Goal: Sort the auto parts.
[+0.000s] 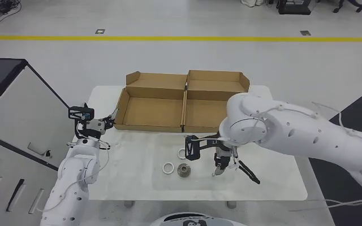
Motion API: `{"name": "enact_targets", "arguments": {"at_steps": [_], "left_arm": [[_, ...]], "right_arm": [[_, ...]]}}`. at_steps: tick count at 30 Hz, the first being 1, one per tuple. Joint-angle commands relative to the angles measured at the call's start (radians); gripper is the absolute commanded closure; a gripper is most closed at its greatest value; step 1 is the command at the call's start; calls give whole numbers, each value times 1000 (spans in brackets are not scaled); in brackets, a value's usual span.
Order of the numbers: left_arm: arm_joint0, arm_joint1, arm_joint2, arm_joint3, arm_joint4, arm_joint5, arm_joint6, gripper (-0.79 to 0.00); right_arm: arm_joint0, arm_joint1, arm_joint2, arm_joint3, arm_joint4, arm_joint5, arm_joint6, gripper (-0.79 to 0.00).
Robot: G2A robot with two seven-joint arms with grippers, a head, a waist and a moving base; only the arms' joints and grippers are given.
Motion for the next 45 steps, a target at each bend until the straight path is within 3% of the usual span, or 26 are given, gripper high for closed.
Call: {"name": "enact_targets", "arguments": {"at_steps": [1,3,7,16,30,45], "left_arm": [[0,0,0,0,0,0,0,-785],[0,0,0,0,0,0,0,-785],[0,0,0,0,0,0,0,-785],[0,0,0,0,0,0,0,-785],[0,0,0,0,0,0,0,-785],[0,0,0,0,0,0,0,-785]], "right_arm": [[-12,-5,0,6,-5,1,1,-785],[-25,-10,0,14,-11,3,3,-745],[-45,-21,0,31,-22,7,7,-563],[-89,-42,0,84,-53,7,7,-391],[-183,-83,0,139,-103,7,7,-345],[-228,-81,0,163,-154,7,7,-329]]}}
